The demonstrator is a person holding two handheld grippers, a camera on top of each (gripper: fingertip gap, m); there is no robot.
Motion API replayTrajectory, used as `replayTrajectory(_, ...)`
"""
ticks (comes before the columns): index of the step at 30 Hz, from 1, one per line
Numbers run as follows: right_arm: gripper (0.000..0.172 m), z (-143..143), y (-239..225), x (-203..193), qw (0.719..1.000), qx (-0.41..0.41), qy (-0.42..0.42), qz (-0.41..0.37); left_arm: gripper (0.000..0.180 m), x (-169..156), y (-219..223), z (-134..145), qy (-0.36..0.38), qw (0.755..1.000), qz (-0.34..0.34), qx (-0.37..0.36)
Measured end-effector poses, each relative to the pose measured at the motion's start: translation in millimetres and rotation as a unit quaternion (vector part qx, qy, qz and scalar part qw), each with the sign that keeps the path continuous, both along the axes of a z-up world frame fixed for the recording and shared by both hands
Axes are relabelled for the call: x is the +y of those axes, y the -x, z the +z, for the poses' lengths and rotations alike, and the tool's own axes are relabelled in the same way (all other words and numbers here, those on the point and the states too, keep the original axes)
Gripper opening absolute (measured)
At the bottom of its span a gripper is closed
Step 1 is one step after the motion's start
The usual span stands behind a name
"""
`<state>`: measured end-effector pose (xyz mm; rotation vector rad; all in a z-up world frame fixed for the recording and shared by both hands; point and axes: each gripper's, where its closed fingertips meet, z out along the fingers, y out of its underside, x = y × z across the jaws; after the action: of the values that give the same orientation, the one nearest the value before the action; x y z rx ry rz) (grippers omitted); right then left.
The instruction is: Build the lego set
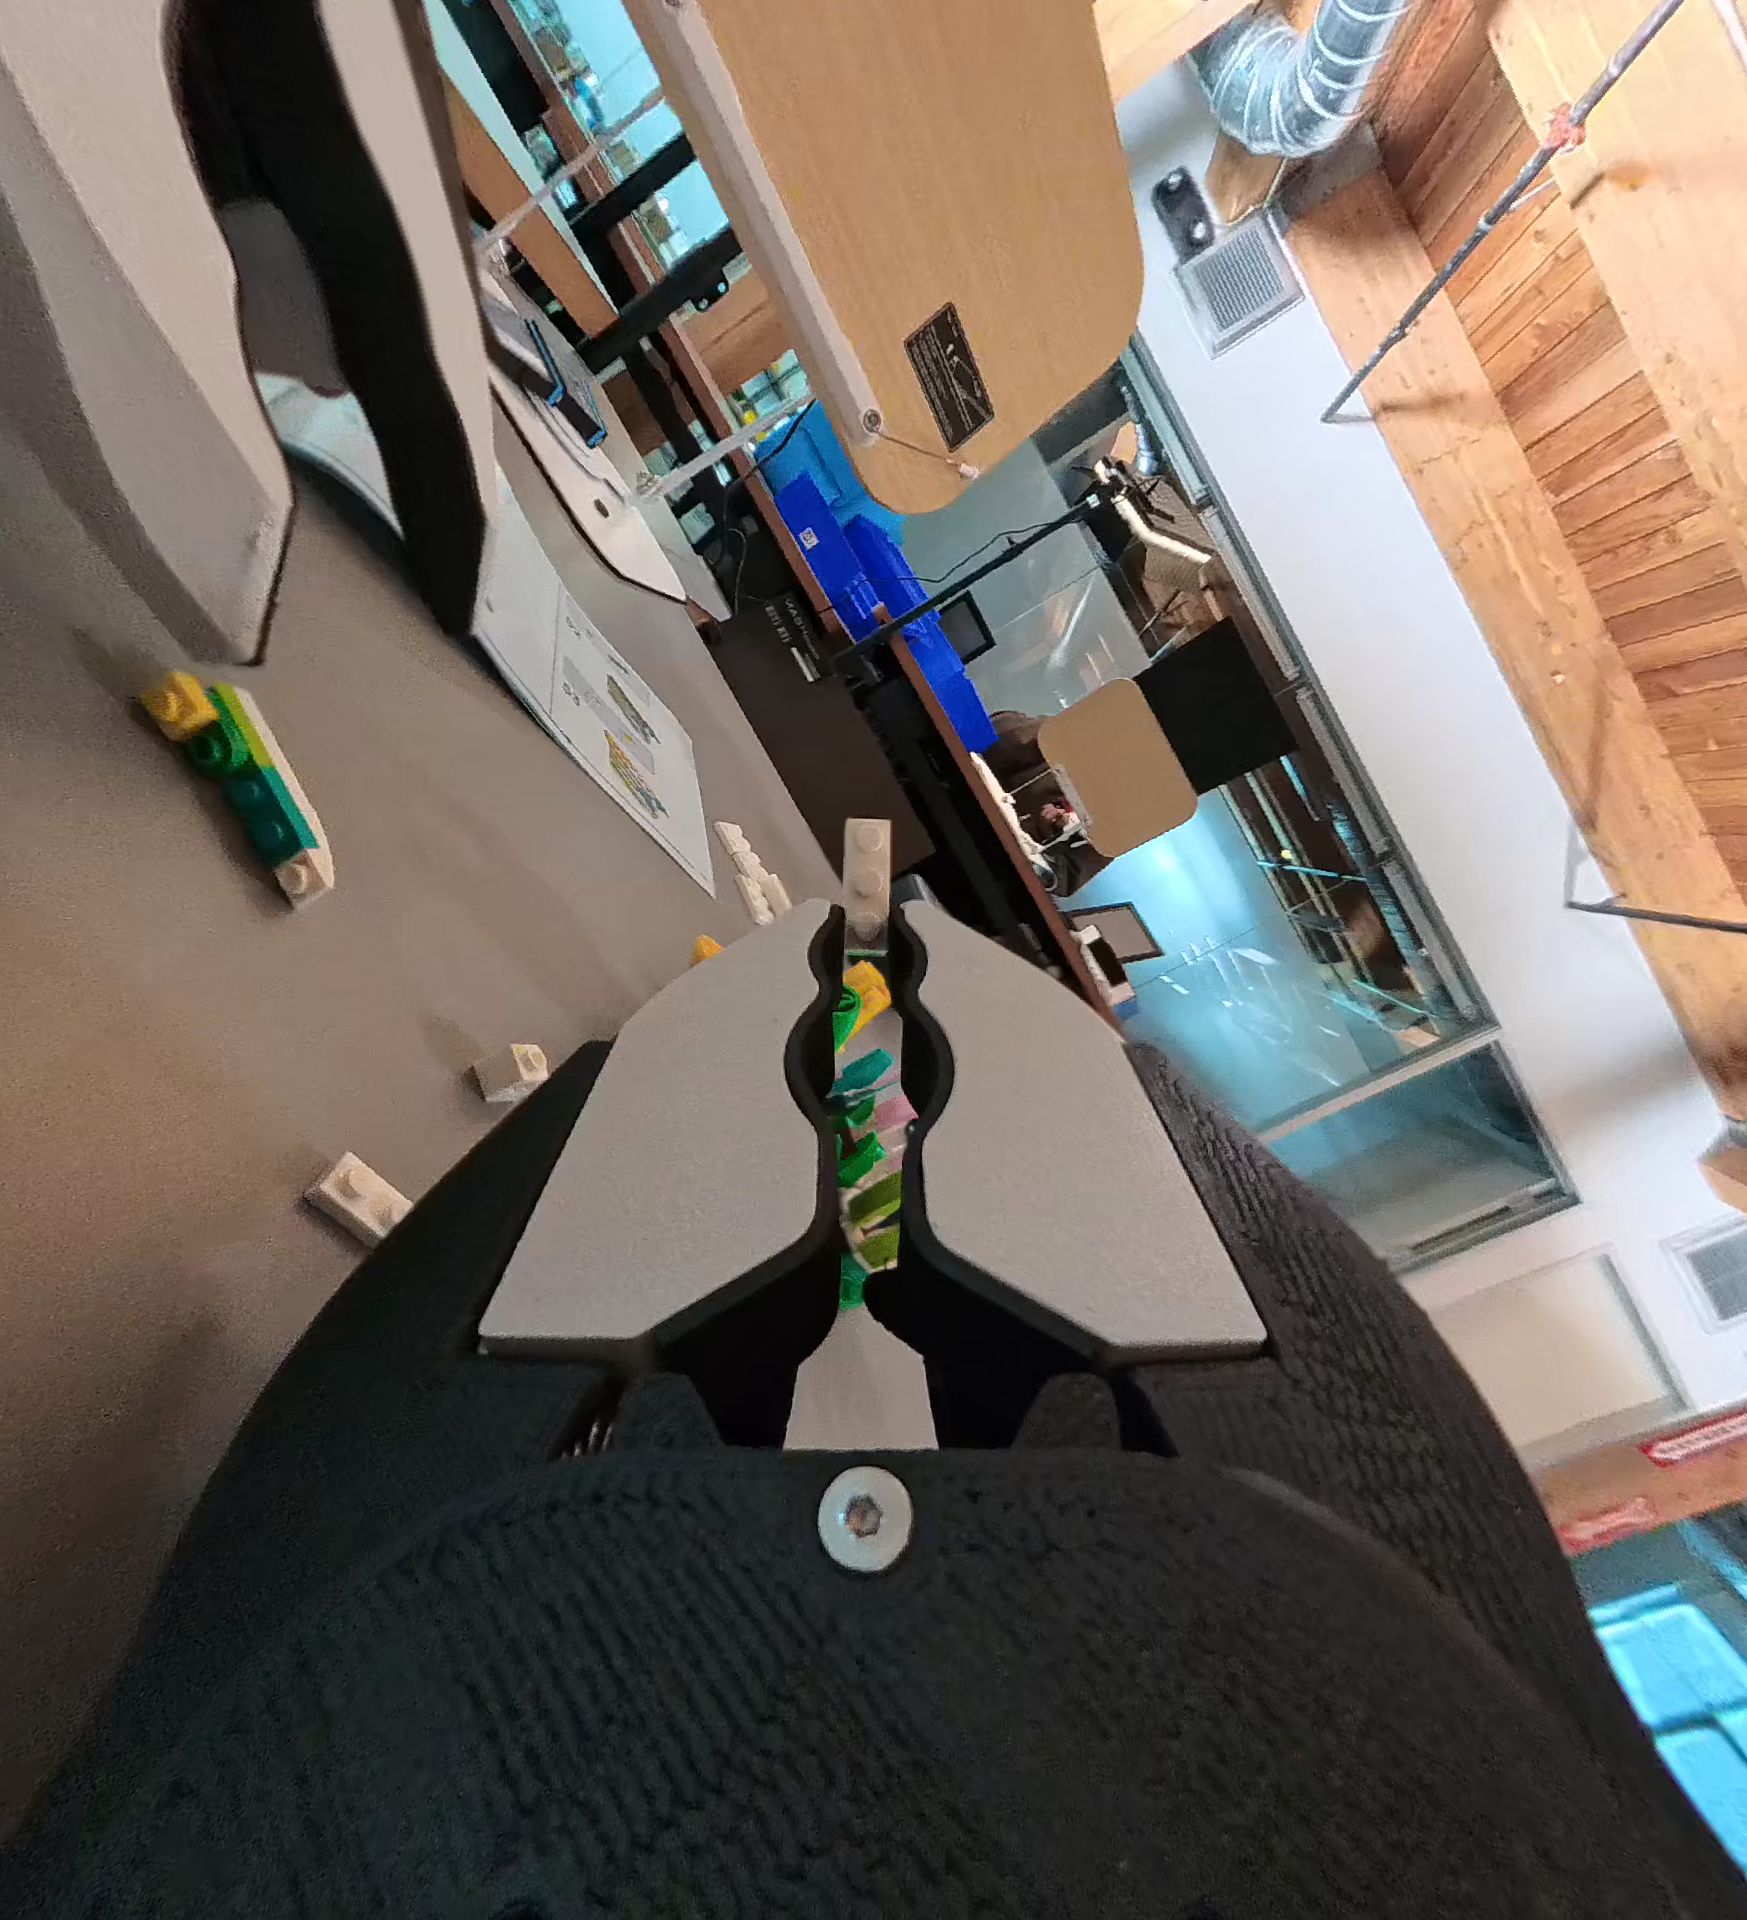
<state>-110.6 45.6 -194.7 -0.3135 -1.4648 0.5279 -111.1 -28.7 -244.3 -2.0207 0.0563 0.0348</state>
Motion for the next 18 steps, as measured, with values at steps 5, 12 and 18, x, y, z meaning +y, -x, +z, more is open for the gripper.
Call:
replayTrajectory(5,0.007,-2.9,-3.2,-15.5,0.985,-0.103,0.121,0.064,0.051,2.4,-6.4,15.3,-0.041,0.999,-0.014,-0.005)
replayTrajectory(12,0.006,1.0,-25.5,-57.6,0.839,-0.302,0.389,0.233,0.048,12.8,-29.0,53.3,-0.15,0.984,-0.062,-0.077)
replayTrajectory(18,0.006,34.0,-43.0,-67.3,0.747,-0.311,0.487,0.329,0.024,12.7,-44.1,85.0,-0.238,0.952,-0.11,-0.16)
